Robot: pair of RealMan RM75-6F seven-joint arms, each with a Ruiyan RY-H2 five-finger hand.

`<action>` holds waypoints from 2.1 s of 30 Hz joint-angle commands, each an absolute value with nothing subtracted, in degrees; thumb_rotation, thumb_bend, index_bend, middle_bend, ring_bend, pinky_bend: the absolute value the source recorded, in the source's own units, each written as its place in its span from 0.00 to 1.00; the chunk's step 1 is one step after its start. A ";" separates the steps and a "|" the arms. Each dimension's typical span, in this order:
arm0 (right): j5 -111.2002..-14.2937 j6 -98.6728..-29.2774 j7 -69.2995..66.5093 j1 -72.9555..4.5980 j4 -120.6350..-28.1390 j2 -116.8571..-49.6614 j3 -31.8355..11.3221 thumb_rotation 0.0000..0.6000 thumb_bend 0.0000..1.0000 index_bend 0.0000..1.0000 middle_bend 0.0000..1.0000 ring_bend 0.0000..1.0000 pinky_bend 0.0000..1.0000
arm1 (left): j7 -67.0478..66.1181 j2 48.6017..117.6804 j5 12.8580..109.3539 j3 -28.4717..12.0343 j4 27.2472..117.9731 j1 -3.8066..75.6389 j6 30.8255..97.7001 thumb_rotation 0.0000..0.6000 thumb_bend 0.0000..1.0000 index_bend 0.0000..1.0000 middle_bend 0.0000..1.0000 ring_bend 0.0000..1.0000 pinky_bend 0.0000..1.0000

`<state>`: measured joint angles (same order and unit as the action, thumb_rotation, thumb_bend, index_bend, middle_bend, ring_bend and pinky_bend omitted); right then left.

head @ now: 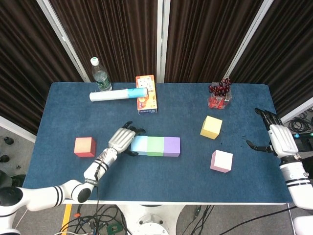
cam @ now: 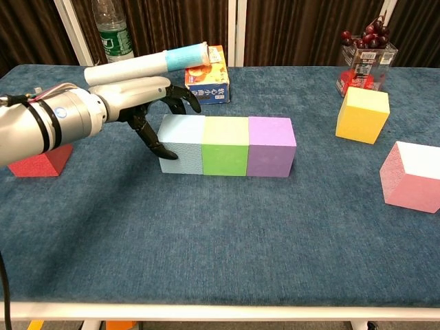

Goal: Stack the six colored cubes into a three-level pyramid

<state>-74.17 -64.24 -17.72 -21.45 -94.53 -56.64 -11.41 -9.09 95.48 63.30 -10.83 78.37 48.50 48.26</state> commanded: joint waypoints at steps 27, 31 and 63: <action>-74.71 -65.93 -18.76 -20.28 -94.15 -56.59 -11.49 1.00 0.16 0.00 0.11 0.00 0.00 | -8.11 78.63 65.69 -10.17 93.27 44.41 50.71 1.00 0.18 0.16 0.16 0.07 0.06; -75.16 -66.33 -19.22 -19.98 -94.15 -56.42 -11.40 1.00 0.16 0.00 0.11 0.00 0.00 | -8.74 73.07 65.74 -8.49 94.79 42.48 51.11 1.00 0.17 0.19 0.16 0.07 0.06; -75.65 -67.48 -17.83 -19.08 -95.86 -55.91 -11.03 1.00 0.16 0.00 0.11 0.00 0.00 | -8.10 73.01 65.34 -2.19 85.62 36.36 49.45 1.00 0.13 0.23 0.20 0.08 0.06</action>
<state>-75.66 -67.47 -17.83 -19.08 -95.86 -55.91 -11.03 -7.89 72.77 65.45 -2.15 85.83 36.53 49.19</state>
